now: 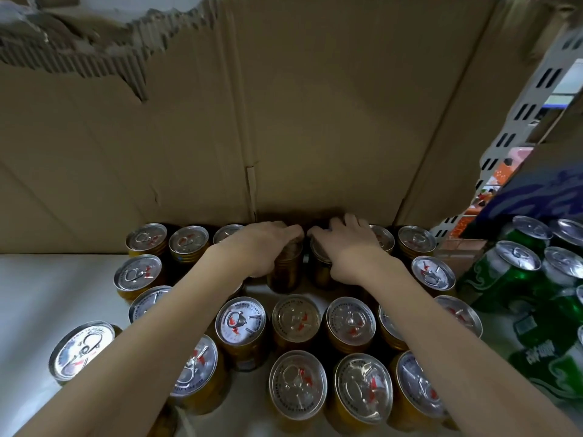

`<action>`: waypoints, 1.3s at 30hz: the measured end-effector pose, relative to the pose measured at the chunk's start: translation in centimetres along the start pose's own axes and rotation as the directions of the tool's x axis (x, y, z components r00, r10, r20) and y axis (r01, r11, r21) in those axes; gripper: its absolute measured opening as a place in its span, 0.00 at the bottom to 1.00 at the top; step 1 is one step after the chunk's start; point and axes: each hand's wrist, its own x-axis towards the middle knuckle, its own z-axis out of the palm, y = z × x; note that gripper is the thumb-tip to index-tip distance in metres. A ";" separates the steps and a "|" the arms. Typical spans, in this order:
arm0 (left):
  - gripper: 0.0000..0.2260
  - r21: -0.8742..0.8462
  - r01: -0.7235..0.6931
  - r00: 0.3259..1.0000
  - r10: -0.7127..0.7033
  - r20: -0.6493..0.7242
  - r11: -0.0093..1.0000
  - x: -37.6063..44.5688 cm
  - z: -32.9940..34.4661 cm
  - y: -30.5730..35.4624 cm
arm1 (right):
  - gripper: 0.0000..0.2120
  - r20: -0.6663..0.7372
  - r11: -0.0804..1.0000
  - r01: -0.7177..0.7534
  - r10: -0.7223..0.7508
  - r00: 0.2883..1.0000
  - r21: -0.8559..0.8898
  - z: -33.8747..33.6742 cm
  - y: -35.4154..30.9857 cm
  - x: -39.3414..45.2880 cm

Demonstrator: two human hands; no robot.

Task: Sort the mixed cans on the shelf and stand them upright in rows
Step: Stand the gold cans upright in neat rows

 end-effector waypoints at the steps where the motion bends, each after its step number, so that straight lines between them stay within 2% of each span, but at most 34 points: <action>1: 0.25 0.005 0.003 1.000 -0.003 -0.007 1.000 0.0 0.1 -0.1 | 0.34 -0.021 1.000 0.007 -0.007 1.000 0.020 0.0 0.1 -0.2; 5: 0.27 0.005 0.014 0.999 -0.014 -0.034 1.000 -0.2 0.4 -0.6 | 0.32 -0.197 0.987 0.018 0.013 0.980 0.157 -0.1 0.5 -1.6; 9: 0.29 -0.025 0.038 0.999 -0.039 -0.035 0.999 -0.4 0.7 -0.5 | 0.32 -0.327 0.921 -0.008 0.147 0.933 0.389 -1.7 1.6 -3.8; 15: 0.31 0.027 0.125 0.989 -0.122 -0.083 0.992 -0.3 1.2 1.0 | 0.34 -0.333 0.737 -0.035 0.347 0.877 0.675 -1.4 3.1 -7.2; 19: 0.33 0.008 0.155 0.984 -0.153 -0.093 0.988 -0.1 1.4 1.2 | 0.39 -0.289 0.615 -0.069 0.462 0.839 0.785 -0.2 3.9 -7.9; 22: 0.32 0.011 0.175 0.981 -0.174 -0.082 0.984 0.0 1.2 1.6 | 0.34 -0.285 0.569 -0.065 0.504 0.815 0.820 0.1 3.9 -8.0; 29: 0.32 -0.022 0.231 0.971 -0.232 -0.056 0.973 0.2 1.0 2.4 | 0.21 -0.313 0.392 0.107 0.512 0.800 0.914 -0.5 2.0 -8.0; 31: 0.32 -0.038 0.222 0.973 -0.223 -0.053 0.974 0.2 1.0 2.2 | 0.23 -0.252 0.271 0.124 0.509 0.823 0.954 -0.6 1.4 -7.7; 34: 0.31 -0.055 0.193 0.977 -0.197 -0.084 0.980 -0.2 1.1 1.9 | 0.31 -0.142 -0.054 0.191 0.481 0.865 0.980 -0.8 1.1 -6.9; 36: 0.30 -0.063 0.189 0.976 -0.194 -0.099 0.980 -0.4 1.2 1.9 | 0.36 -0.128 -0.220 0.246 0.443 0.887 0.944 -1.1 0.9 -6.6; 37: 0.30 -0.066 0.193 0.975 -0.199 -0.102 0.979 -0.4 1.2 1.9 | 0.38 -0.140 -0.252 0.262 0.415 0.899 0.932 -1.2 0.9 -6.4; 39: 0.30 -0.046 0.206 0.972 -0.210 -0.108 0.978 -0.2 1.2 1.9 | 0.39 -0.189 -0.210 0.271 0.343 0.920 0.939 -1.4 1.0 -6.2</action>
